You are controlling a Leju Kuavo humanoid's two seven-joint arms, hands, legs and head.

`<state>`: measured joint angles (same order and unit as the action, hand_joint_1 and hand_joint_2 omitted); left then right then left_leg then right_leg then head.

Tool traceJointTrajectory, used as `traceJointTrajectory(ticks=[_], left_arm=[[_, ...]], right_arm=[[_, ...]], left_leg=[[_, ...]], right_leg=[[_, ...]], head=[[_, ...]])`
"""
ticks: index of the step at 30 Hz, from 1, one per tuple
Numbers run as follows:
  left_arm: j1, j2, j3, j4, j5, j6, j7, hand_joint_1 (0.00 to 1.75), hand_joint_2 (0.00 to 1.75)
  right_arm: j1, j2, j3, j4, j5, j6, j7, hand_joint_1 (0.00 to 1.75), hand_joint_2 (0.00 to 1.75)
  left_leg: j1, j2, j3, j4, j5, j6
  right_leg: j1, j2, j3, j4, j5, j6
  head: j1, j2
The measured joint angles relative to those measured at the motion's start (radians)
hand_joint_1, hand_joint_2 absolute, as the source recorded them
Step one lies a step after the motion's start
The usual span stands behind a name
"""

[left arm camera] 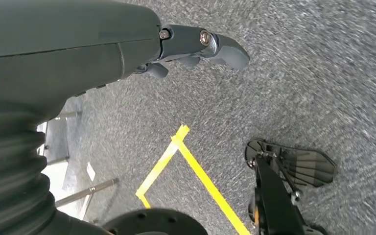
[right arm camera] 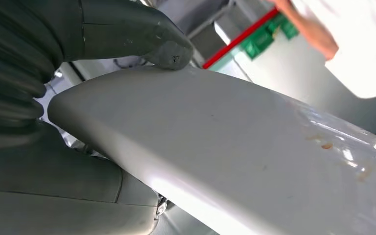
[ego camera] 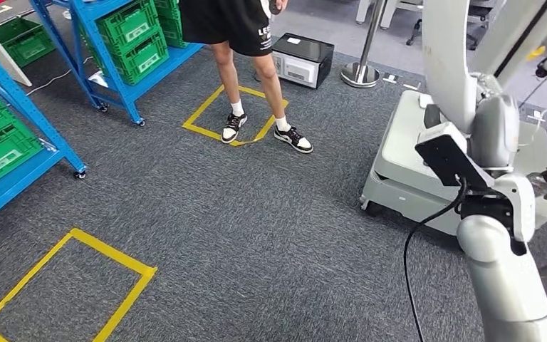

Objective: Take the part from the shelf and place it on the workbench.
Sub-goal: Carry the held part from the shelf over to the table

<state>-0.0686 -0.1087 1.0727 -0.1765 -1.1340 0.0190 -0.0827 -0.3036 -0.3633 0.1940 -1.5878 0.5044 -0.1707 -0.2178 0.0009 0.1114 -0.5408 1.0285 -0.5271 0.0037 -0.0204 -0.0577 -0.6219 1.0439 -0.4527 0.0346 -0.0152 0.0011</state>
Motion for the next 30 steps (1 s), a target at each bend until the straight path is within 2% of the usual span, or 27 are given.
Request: traceJointTrajectory(ticks=[1, 3, 4, 5, 7, 8, 9, 10, 11, 12, 14, 15, 16, 18, 19, 20, 22, 24, 25, 26, 27, 29, 30], left_arm=[[-0.003, 0.000, 0.000, 0.000, 0.003, 0.000, 0.007, 0.00, 1.75], [-0.010, 0.000, 0.002, 0.000, 0.010, 0.000, 0.017, 0.00, 1.75], [-0.012, -0.001, 0.002, 0.000, 0.013, 0.000, 0.021, 0.00, 1.75], [-0.012, -0.001, 0.003, 0.000, 0.014, 0.000, 0.025, 0.00, 1.75], [-0.011, -0.002, 0.006, 0.000, 0.015, 0.000, 0.032, 0.00, 1.75], [-0.009, -0.002, 0.008, 0.001, 0.015, 0.000, 0.036, 0.00, 1.75], [-0.007, -0.002, 0.010, 0.001, 0.015, 0.000, 0.038, 0.00, 1.75], [-0.005, -0.002, 0.011, 0.001, 0.015, 0.000, 0.039, 0.00, 1.75], [-0.004, -0.002, 0.012, 0.001, 0.015, 0.000, 0.040, 0.00, 1.75], [-0.004, -0.002, 0.013, 0.001, 0.015, 0.000, 0.040, 0.00, 1.75], [-0.005, 0.000, 0.016, 0.001, 0.015, 0.000, 0.040, 0.00, 1.75], [-0.006, 0.000, 0.016, 0.001, 0.013, -0.001, 0.040, 0.00, 1.75], [-0.008, 0.001, 0.017, 0.001, 0.011, -0.001, 0.040, 0.00, 1.75], [-0.012, 0.001, 0.017, 0.000, 0.004, -0.001, 0.040, 0.00, 1.75], [-0.014, 0.001, 0.017, -0.001, -0.001, -0.001, 0.040, 0.00, 1.75], [-0.016, 0.001, 0.017, -0.001, -0.005, -0.001, 0.040, 0.00, 1.75], [-0.018, 0.001, 0.017, -0.002, -0.012, -0.001, 0.040, 0.00, 1.75], [-0.018, 0.001, 0.017, -0.002, -0.019, -0.001, 0.044, 0.00, 1.75], [-0.019, 0.001, 0.017, -0.002, -0.024, -0.001, 0.048, 0.00, 1.75], [-0.019, 0.001, 0.016, -0.002, -0.028, -0.001, 0.053, 0.00, 1.75], [-0.020, 0.000, 0.016, -0.002, -0.032, -0.001, 0.058, 0.00, 1.75], [-0.022, 0.001, 0.016, -0.003, -0.035, -0.001, 0.065, 0.00, 1.75], [-0.023, 0.002, 0.016, -0.003, -0.036, -0.001, 0.069, 0.00, 1.75]], right_arm=[[-0.018, 0.006, 0.001, 0.015, 0.003, 0.000, -0.004, 1.75, 1.75], [-0.041, 0.013, 0.002, 0.040, 0.007, 0.000, -0.012, 1.75, 1.75], [-0.050, 0.017, 0.002, 0.049, 0.010, 0.001, -0.015, 1.75, 1.75], [-0.059, 0.022, 0.002, 0.056, 0.013, 0.001, -0.018, 1.75, 1.75], [-0.074, 0.037, 0.003, 0.067, 0.022, 0.000, -0.021, 1.75, 1.75], [-0.078, 0.045, 0.003, 0.071, 0.027, 0.000, -0.021, 1.75, 1.75], [-0.080, 0.051, 0.003, 0.074, 0.030, 0.000, -0.020, 1.75, 1.75], [-0.081, 0.055, 0.003, 0.076, 0.033, 0.000, -0.020, 1.75, 1.75], [-0.082, 0.059, 0.003, 0.078, 0.034, 0.000, -0.019, 1.75, 1.75], [-0.083, 0.062, 0.003, 0.079, 0.037, 0.000, -0.019, 1.75, 1.75], [-0.087, 0.070, 0.003, 0.080, 0.044, 0.000, -0.017, 1.75, 1.75], [-0.087, 0.074, 0.002, 0.080, 0.050, 0.001, -0.015, 1.75, 1.75], [-0.086, 0.078, 0.000, 0.080, 0.057, 0.001, -0.011, 1.75, 1.75], [-0.078, 0.083, -0.007, 0.079, 0.069, 0.002, -0.003, 1.75, 1.75], [-0.073, 0.084, -0.015, 0.079, 0.075, 0.001, -0.001, 1.75, 1.75], [-0.069, 0.085, -0.023, 0.078, 0.079, 0.001, 0.000, 1.75, 1.75], [-0.059, 0.087, -0.038, 0.077, 0.085, 0.000, -0.001, 1.75, 1.75], [-0.037, 0.090, -0.051, 0.075, 0.089, 0.000, -0.003, 1.75, 1.75], [-0.024, 0.090, -0.059, 0.073, 0.091, 0.001, -0.005, 1.75, 1.75], [-0.011, 0.091, -0.066, 0.069, 0.093, 0.002, -0.008, 1.75, 1.75], [-0.001, 0.092, -0.074, 0.064, 0.095, 0.003, -0.011, 1.75, 1.75], [0.015, 0.094, -0.088, 0.047, 0.100, 0.005, -0.019, 1.75, 1.75], [0.022, 0.096, -0.093, 0.039, 0.102, 0.007, -0.022, 1.75, 1.75]], left_leg=[[-0.002, 0.009, 0.001, -0.001, -0.005, -0.006], [0.000, 0.020, 0.012, -0.003, -0.009, -0.017], [0.002, 0.003, 0.012, 0.007, -0.018, -0.023], [0.004, -0.023, 0.003, 0.033, -0.037, -0.028], [0.006, -0.085, -0.050, 0.146, -0.103, -0.032], [0.006, -0.100, -0.084, 0.214, -0.132, -0.032], [0.005, -0.107, -0.112, 0.265, -0.147, -0.031], [0.005, -0.110, -0.125, 0.280, -0.138, -0.028], [0.005, -0.113, -0.119, 0.255, -0.110, -0.024], [0.005, -0.123, -0.097, 0.194, -0.067, -0.020], [0.005, -0.169, -0.044, 0.059, 0.000, -0.012], [0.003, -0.184, -0.026, 0.020, 0.016, -0.010], [0.001, -0.191, -0.019, 0.005, 0.019, -0.008], [-0.001, -0.166, -0.013, -0.002, 0.025, 0.001], [0.001, -0.155, -0.010, -0.009, 0.030, 0.008], [0.003, -0.142, -0.008, -0.016, 0.035, 0.015], [0.003, -0.115, -0.005, -0.023, 0.038, 0.026], [0.001, -0.087, -0.006, -0.023, 0.036, 0.029], [0.001, -0.073, -0.006, -0.022, 0.034, 0.029], [0.001, -0.059, -0.005, -0.020, 0.032, 0.028], [0.002, -0.046, -0.005, -0.018, 0.029, 0.025], [-0.001, -0.022, -0.007, -0.007, 0.019, 0.015], [-0.003, -0.012, -0.007, -0.002, 0.013, 0.009]], right_leg=[[0.002, 0.002, 0.000, -0.004, -0.003, -0.007], [0.002, 0.024, -0.001, -0.009, -0.001, -0.020], [0.000, 0.034, -0.001, -0.011, 0.001, -0.027], [-0.002, 0.043, -0.001, -0.013, 0.004, -0.033], [-0.003, 0.063, 0.000, -0.015, 0.006, -0.041], [-0.002, 0.074, -0.001, -0.015, 0.006, -0.043], [0.000, 0.086, -0.001, -0.015, 0.006, -0.044], [0.001, 0.100, -0.001, -0.014, 0.005, -0.044], [0.002, 0.113, -0.001, -0.013, 0.005, -0.044], [0.003, 0.127, 0.000, -0.012, 0.005, -0.044], [0.002, 0.152, -0.001, -0.010, 0.006, -0.040], [0.001, 0.163, -0.002, -0.011, 0.007, -0.035], [-0.001, 0.173, -0.005, -0.013, 0.009, -0.028], [-0.003, 0.191, -0.008, -0.020, 0.016, -0.013], [-0.002, 0.180, -0.011, -0.016, 0.015, -0.008], [0.001, 0.157, -0.021, 0.003, 0.003, -0.004], [0.005, 0.096, -0.070, 0.104, -0.052, 0.001], [0.003, 0.072, -0.132, 0.231, -0.103, 0.008], [0.001, 0.068, -0.144, 0.257, -0.106, 0.011], [-0.001, 0.063, -0.136, 0.244, -0.092, 0.012], [-0.002, 0.054, -0.106, 0.190, -0.064, 0.014], [-0.002, 0.010, -0.030, 0.053, -0.015, 0.012], [0.000, -0.008, -0.006, 0.010, -0.004, 0.007]], head=[[0.000, 0.000], [-0.001, 0.000], [-0.001, 0.000], [-0.001, 0.000], [-0.001, 0.000], [-0.001, 0.000], [-0.001, 0.000], [-0.001, 0.000], [-0.001, 0.000], [-0.001, 0.000], [-0.001, 0.000], [-0.001, 0.000], [-0.001, 0.000], [-0.001, 0.000], [-0.001, 0.000], [0.000, 0.000], [0.001, 0.000], [0.001, 0.000], [0.001, 0.000], [0.001, 0.000], [0.001, 0.000], [0.001, 0.000], [0.000, 0.000]])
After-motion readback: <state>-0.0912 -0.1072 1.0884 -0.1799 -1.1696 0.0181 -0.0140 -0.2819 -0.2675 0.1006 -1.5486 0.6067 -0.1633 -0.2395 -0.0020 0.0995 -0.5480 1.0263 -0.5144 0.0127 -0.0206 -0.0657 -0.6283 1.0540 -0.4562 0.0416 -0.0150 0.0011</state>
